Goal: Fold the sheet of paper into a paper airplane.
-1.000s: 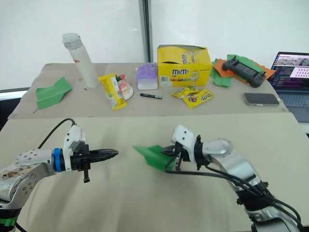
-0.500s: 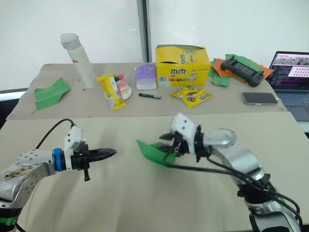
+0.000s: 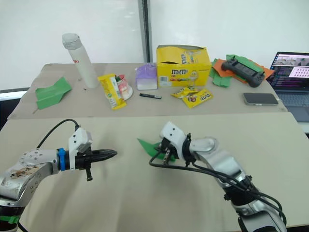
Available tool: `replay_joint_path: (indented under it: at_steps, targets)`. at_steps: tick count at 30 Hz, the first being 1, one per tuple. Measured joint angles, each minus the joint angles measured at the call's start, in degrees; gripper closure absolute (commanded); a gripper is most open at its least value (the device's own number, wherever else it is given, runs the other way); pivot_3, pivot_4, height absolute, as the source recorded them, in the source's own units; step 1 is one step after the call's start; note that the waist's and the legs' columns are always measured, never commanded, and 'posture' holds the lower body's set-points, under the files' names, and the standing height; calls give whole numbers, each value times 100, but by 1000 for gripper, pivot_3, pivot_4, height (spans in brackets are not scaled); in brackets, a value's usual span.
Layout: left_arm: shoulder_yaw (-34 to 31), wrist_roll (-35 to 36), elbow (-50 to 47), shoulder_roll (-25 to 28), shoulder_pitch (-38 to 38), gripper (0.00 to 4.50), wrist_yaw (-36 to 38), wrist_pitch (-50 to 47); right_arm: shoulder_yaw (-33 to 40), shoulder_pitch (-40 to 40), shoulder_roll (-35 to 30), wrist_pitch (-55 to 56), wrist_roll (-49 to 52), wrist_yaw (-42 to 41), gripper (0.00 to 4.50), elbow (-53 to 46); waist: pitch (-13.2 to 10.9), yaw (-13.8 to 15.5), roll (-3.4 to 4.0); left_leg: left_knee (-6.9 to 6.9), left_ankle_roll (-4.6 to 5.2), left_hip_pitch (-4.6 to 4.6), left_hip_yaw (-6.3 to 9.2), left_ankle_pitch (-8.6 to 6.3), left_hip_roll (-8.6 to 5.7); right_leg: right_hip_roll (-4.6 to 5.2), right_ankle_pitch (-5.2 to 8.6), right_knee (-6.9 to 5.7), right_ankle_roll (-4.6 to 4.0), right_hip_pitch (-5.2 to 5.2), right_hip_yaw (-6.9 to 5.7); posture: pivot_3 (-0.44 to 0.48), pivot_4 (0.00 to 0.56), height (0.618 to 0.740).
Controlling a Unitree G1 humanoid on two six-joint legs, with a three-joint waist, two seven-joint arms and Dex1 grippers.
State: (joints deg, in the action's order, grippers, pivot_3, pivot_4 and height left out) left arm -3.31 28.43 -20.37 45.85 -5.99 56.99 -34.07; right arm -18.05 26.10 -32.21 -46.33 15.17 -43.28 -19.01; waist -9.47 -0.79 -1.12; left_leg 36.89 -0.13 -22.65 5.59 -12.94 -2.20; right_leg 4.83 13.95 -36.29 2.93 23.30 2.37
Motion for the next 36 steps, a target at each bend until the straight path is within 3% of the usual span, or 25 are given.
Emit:
replay_joint_path:
  at_steps: [4, 7, 11, 18, 26, 27, 36]
  targets:
    - [56, 28, 90, -70, -177, 4500, 74, 44, 695, 30, -199, -188, 208, 50, 4472, -43, 0, 11, 0, 1, 0, 0, -1, 0, -3, 1, 0, 0, 0, -1, 1, 0, 150, 740]
    - [90, 79, 203, -219, -329, 3722, 76, 54, 1370, 96, -590, -132, 101, 310, 4500, 445, 0, 35, 0, 6, 1, 0, -3, 0, -8, 4, -1, 1, 2, -5, 0, 0, 150, 740]
    - [98, 82, 355, -378, -538, 2352, 18, 122, 2193, 335, -1035, 298, -473, 1126, 4500, 1780, 0, 15, 0, 6, 0, 0, -53, 0, -6, 1, -1, -1, 2, -2, 2, 0, 150, 740]
    - [236, 48, 441, -612, -686, 16, -42, 220, 2889, 683, -756, 960, -583, 1808, 4500, 3352, 0, -114, 0, 2, 6, 5, -87, -3, 13, -20, -4, -7, -3, 1, 29, 0, 150, 740]
    - [330, -126, 440, -745, -644, 16, -190, 396, 2895, 814, -650, 1701, -714, 1948, 4500, 4596, 0, -134, 1, 6, 7, 6, -93, -2, 12, -15, -4, -14, -2, 1, 37, 0, 150, 740]
    - [348, -132, 440, -786, -641, 0, -198, 420, 2895, 834, -650, 1750, -712, 1917, 3872, 4635, 1, -136, 1, 5, 7, 7, -93, -2, 12, -15, -4, -15, -2, 1, 37, 0, 150, 740]
    - [397, -137, 486, -1041, -670, 0, -198, 834, 3031, 804, -860, 1837, -584, 1618, 860, 4115, 0, -127, 4, 7, 6, 13, -95, -2, 13, -16, -3, -29, -1, 1, 42, 0, 150, 740]
